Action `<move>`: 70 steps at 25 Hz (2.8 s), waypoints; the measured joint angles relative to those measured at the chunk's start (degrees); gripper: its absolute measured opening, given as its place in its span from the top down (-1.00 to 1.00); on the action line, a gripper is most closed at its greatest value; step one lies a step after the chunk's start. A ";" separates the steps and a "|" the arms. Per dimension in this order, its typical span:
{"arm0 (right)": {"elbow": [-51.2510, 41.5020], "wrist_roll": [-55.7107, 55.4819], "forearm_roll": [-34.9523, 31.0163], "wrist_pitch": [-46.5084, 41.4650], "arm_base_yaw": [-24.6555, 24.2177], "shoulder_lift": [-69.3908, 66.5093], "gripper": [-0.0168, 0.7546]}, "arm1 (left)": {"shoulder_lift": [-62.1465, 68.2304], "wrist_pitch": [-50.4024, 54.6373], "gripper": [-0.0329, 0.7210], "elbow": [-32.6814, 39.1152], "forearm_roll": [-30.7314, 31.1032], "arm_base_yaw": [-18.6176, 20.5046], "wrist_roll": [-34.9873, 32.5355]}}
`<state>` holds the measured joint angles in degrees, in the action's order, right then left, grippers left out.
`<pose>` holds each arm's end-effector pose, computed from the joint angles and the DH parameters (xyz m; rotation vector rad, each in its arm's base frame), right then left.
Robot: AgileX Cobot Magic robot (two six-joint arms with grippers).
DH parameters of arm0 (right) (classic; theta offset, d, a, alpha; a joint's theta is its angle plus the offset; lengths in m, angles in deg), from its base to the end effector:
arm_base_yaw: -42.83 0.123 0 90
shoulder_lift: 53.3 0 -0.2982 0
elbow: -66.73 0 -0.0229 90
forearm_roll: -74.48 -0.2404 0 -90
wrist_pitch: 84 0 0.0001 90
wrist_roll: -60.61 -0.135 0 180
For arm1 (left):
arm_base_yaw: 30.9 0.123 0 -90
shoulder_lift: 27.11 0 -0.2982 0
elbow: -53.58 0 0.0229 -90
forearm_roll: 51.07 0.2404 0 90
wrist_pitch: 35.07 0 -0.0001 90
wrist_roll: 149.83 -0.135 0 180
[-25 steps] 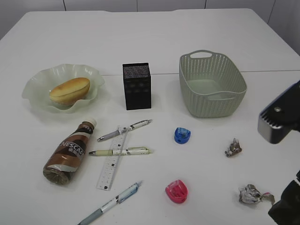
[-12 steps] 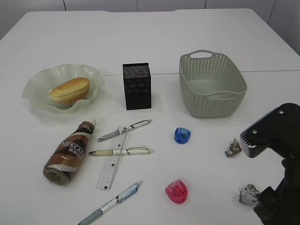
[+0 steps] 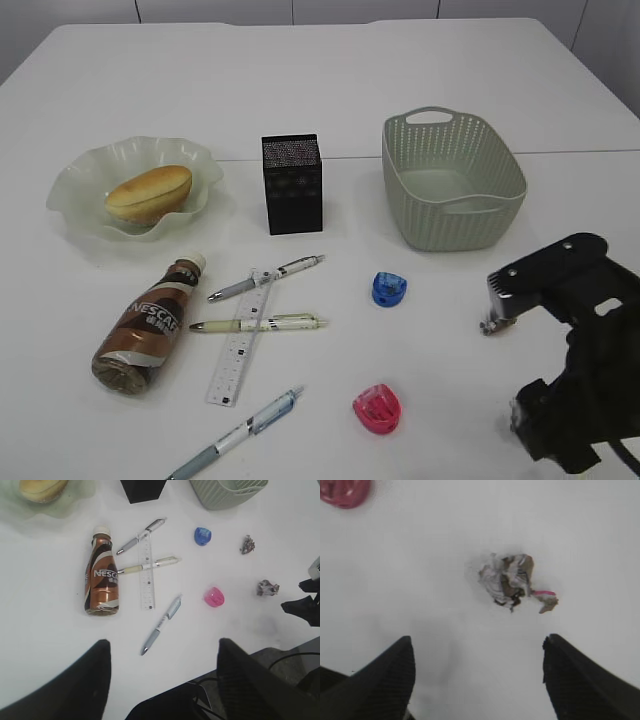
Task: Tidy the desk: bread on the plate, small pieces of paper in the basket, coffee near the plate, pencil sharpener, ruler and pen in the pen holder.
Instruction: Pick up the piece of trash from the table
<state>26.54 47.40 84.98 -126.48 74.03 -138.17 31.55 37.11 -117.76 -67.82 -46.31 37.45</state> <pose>0.1910 0.0962 0.1701 -0.6244 2.8198 -0.0664 0.1284 -0.0738 0.3938 0.1903 2.4478 -0.5556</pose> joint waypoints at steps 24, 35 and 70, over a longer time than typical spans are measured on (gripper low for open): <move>4.76 0.77 -1.29 7.80 -6.33 -17.30 -0.56 | 1.24 0.00 -0.38 0.05 1.66 0.00 0.00; 4.76 0.77 0.71 8.92 -6.33 -21.18 -0.56 | 1.24 0.00 -0.38 0.05 1.66 0.00 0.00; 4.80 0.89 1.69 9.75 -6.33 -22.23 -0.46 | 1.24 0.00 -0.35 0.05 1.78 0.00 0.00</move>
<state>31.34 48.29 86.67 -116.73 67.70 -160.40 32.79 37.11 -117.70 -66.05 -46.31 37.45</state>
